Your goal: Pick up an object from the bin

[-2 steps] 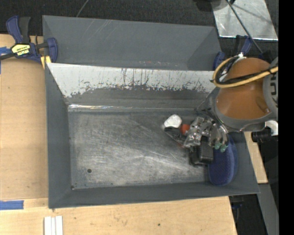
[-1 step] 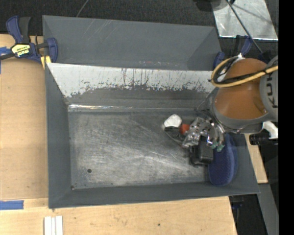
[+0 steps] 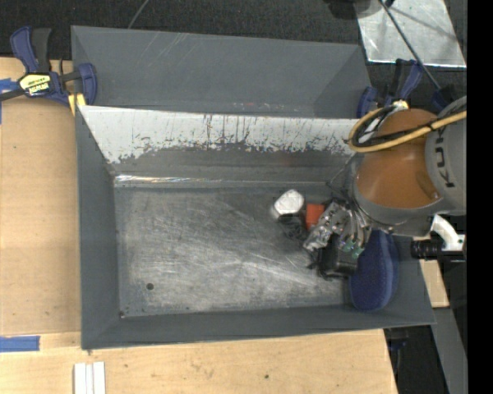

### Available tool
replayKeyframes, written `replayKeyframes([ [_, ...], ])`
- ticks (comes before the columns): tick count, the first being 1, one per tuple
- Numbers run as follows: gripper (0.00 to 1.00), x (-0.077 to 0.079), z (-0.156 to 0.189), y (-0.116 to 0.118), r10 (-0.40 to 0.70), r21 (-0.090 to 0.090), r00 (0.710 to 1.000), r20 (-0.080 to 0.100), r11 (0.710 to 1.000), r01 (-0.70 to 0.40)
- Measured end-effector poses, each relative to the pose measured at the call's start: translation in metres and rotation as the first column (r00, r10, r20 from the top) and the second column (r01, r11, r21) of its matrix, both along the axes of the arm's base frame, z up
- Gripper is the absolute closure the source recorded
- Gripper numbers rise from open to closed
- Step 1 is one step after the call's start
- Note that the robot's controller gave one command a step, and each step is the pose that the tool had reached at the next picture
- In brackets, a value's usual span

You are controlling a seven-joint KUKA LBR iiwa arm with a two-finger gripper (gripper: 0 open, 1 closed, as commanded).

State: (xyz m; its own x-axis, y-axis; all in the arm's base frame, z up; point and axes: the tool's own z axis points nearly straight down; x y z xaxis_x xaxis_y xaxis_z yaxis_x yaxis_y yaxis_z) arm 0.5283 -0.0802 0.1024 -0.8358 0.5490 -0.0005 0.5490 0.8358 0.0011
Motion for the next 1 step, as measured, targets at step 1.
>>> replayKeyframes([
  [1,1.0,0.002,0.1268,0.0095,0.256,-0.005,0.967,0.009,0.967,-0.256],
])
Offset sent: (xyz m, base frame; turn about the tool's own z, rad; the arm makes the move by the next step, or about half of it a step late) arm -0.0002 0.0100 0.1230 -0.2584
